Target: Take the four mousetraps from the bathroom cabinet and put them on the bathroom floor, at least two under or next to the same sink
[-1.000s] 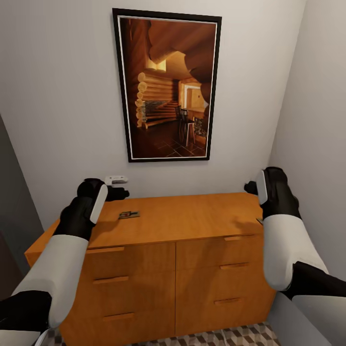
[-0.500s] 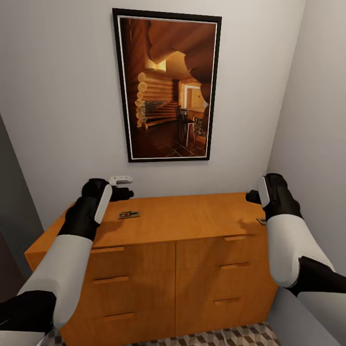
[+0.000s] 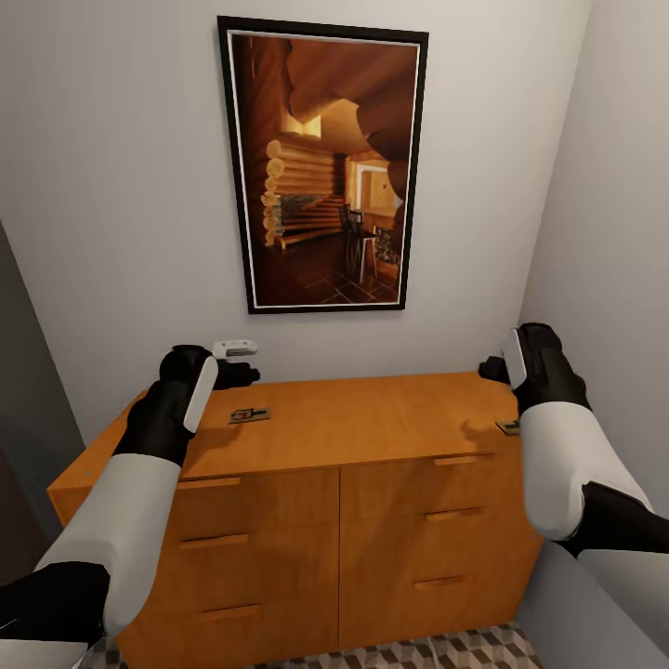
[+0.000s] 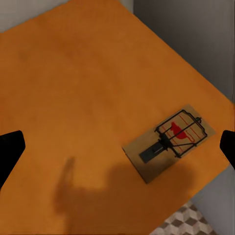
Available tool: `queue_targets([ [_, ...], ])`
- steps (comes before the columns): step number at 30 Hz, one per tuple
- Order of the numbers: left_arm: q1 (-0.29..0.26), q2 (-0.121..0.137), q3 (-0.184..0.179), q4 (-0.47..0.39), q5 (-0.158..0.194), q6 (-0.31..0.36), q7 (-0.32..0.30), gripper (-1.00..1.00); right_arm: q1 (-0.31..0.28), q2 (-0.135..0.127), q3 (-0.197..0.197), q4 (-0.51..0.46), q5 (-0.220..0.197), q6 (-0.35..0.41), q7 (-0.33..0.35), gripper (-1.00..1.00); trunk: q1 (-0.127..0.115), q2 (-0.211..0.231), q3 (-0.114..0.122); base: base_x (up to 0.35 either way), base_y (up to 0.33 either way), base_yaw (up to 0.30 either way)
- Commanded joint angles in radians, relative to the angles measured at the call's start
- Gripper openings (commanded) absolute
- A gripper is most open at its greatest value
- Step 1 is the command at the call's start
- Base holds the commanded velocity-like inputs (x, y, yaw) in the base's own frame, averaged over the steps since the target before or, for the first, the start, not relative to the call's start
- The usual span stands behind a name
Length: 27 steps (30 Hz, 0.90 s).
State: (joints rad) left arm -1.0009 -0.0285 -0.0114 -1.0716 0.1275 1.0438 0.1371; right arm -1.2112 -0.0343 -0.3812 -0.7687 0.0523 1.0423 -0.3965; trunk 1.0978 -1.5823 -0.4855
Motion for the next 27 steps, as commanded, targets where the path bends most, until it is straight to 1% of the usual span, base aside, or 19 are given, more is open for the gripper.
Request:
queue_targets([
  [1, -0.001, 0.000, -0.001, -0.001, 0.011, 0.003, 0.010, 1.00, -0.001, 0.000, -0.001, -0.001, 0.004, 0.005, 0.002, 1.00, 0.000, -0.001, -0.001, 0.000, 0.000, 0.000],
  [9, -0.001, 0.001, -0.002, -0.001, 0.011, 0.003, 0.010, 1.00, -0.028, -0.017, -0.002, 0.002, 0.004, 0.005, 0.002, 1.00, 0.000, -0.001, -0.001, 0.000, 0.000, 0.000],
  [12, -0.001, 0.001, -0.002, -0.001, 0.011, 0.003, 0.010, 1.00, -0.039, -0.036, -0.002, 0.013, 0.003, 0.005, 0.002, 1.00, 0.000, -0.001, -0.001, 0.000, 0.000, 0.000],
  [15, -0.001, 0.001, -0.002, 0.000, 0.011, 0.003, 0.010, 1.00, -0.056, -0.061, -0.002, 0.045, 0.000, 0.005, 0.002, 1.00, 0.000, -0.001, -0.001, 0.000, 0.000, 0.000],
  [16, -0.001, 0.001, -0.002, 0.000, 0.011, 0.003, 0.010, 1.00, -0.056, -0.061, -0.002, 0.045, 0.000, 0.005, 0.002, 1.00, 0.000, -0.001, -0.001, 0.000, 0.000, 0.000],
  [22, -0.001, 0.001, -0.002, 0.005, 0.011, 0.003, 0.008, 1.00, -0.097, -0.109, -0.002, 0.147, -0.005, 0.005, 0.002, 1.00, 0.000, -0.001, -0.001, 0.000, 0.000, 0.000],
  [25, -0.001, 0.001, -0.002, 0.010, 0.011, 0.003, 0.007, 1.00, -0.106, -0.121, -0.002, 0.177, -0.006, 0.005, 0.002, 1.00, 0.000, -0.001, -0.001, 0.000, 0.000, 0.000],
  [27, -0.001, 0.001, -0.002, 0.011, 0.011, 0.003, 0.006, 1.00, -0.108, -0.123, -0.002, 0.183, -0.006, 0.005, 0.002, 1.00, 0.000, -0.001, -0.001, 0.000, 0.000, 0.000],
])
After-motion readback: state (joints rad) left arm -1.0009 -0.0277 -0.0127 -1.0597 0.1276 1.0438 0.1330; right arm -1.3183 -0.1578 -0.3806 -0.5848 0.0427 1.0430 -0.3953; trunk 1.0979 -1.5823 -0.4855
